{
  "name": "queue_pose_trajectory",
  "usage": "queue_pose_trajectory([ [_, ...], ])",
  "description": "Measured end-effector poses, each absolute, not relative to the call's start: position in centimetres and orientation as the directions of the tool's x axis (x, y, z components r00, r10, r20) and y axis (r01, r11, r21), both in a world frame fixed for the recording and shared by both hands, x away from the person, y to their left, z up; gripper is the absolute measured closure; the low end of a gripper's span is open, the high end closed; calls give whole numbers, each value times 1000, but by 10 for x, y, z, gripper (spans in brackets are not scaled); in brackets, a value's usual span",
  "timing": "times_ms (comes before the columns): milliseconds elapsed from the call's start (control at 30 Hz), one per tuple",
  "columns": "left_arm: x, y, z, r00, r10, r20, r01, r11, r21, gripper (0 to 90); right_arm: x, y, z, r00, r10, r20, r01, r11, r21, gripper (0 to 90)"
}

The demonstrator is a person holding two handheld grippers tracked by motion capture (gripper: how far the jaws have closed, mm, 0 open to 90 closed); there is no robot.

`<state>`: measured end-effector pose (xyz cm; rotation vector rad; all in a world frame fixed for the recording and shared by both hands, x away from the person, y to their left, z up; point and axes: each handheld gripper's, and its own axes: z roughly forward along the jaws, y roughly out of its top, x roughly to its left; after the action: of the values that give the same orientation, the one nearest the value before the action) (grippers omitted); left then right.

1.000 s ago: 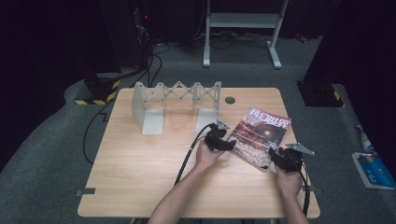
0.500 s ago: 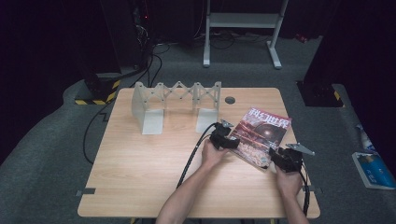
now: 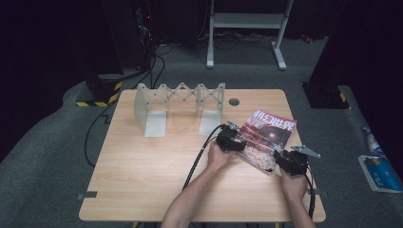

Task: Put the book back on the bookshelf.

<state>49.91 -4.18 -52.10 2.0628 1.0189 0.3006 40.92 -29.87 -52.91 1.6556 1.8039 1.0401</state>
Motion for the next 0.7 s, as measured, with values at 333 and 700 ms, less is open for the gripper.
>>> queue_pose_trajectory([
  [333,497,-46,-521,644,755,-127,564,-355,746,362,411,-299,-528,-152,976,157,627,-27,778,555],
  [700,497,-45,-519,652,749,-117,564,-377,735,373,410,-297,-527,-144,977,160,635,-33,772,563],
])
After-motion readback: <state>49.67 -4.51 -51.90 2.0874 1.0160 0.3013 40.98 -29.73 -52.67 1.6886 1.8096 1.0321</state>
